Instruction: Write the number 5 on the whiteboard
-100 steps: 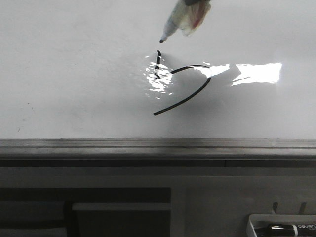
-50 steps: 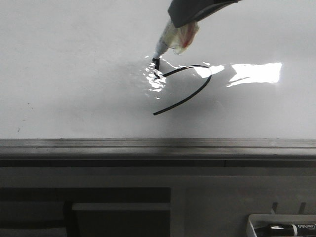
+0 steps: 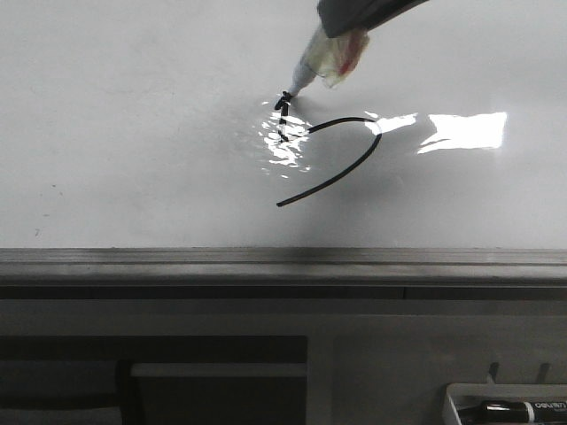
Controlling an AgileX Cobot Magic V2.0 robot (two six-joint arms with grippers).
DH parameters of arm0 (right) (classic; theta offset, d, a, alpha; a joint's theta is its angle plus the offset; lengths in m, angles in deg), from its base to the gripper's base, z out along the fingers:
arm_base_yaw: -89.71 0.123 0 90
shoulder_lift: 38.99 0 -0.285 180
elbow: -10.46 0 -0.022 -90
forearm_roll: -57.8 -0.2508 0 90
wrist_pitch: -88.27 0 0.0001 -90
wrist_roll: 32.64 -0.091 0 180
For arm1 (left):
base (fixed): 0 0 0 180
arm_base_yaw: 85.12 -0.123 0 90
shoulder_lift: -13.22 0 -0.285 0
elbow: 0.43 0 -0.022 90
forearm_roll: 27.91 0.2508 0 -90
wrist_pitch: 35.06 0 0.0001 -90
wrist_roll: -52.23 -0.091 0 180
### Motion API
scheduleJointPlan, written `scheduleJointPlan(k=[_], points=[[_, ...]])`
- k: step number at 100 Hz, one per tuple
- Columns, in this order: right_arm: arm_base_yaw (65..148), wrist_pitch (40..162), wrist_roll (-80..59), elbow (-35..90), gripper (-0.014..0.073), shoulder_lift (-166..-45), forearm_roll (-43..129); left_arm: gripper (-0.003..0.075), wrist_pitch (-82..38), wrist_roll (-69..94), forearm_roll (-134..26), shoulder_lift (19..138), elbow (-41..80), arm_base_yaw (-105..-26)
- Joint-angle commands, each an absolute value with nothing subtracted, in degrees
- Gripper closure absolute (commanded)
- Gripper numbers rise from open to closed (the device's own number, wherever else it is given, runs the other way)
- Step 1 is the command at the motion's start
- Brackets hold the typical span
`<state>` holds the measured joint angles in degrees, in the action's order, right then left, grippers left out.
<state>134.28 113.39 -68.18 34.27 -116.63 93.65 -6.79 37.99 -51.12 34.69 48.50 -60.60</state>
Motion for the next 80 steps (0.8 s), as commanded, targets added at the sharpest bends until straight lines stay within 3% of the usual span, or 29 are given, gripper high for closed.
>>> scheduleJointPlan(k=[1,59,80], points=[[132.8,122.8,-68.3,33.2,0.0634,-116.0,97.2,0.0648,-11.2,38.5,-52.5,35.3,47.0,-60.8],[132.8,131.9,-73.4,33.2,0.0635,-115.7,100.2,0.0648,-11.2,38.5,-52.5,35.3,47.0,-60.8],[132.8,129.6,-73.4,33.2,0.0635,-115.7,100.4,0.0648,-11.2,38.5,-52.5,35.3,47.0,-60.8]])
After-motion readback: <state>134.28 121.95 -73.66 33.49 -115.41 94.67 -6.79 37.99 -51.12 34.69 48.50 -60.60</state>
